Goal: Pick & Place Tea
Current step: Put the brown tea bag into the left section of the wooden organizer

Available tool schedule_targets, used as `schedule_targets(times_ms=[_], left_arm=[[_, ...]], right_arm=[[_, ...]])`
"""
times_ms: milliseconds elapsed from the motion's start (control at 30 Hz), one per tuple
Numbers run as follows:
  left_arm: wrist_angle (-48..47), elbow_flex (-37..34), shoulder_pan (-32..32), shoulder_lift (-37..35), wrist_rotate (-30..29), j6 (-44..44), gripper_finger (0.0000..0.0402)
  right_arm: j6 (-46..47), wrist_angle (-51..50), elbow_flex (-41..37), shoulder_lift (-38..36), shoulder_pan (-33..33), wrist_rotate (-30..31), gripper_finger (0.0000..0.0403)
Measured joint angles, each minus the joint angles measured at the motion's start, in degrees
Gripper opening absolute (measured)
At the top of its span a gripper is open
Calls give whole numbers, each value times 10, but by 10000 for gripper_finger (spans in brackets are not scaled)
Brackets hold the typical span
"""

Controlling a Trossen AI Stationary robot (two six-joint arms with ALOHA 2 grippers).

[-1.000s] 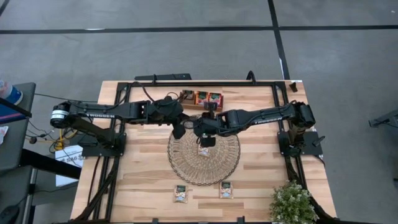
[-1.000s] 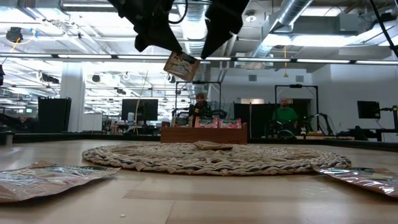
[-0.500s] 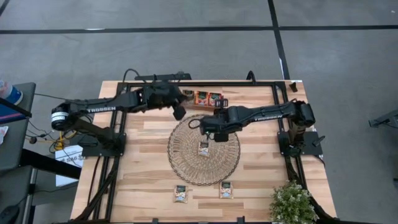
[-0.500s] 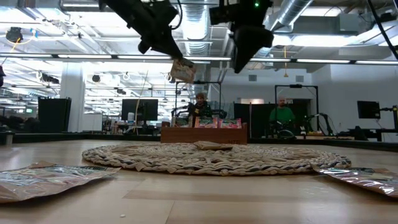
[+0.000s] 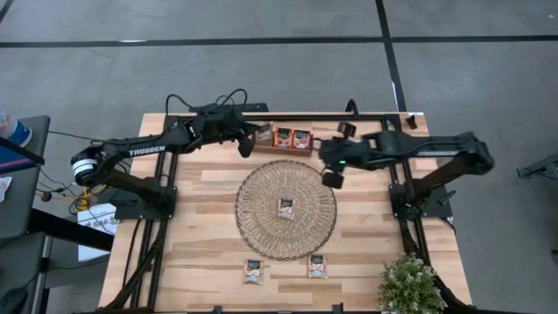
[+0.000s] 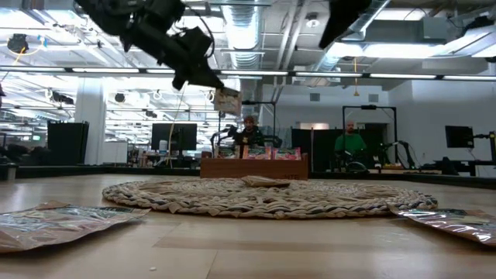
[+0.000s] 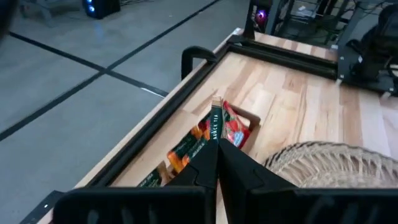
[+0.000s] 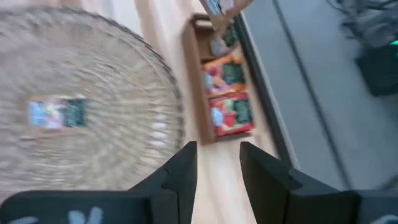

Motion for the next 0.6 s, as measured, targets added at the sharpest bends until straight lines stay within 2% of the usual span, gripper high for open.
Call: schedule_targets(times_ms=[267,600], left_arm=[[68,-47,66,17,62,7,0],[187,-38,91,142,134,10,0]], right_arm=[[72,101,-137,-135,2,-23,113],[137,125,-178,-198,9,-50,113]])
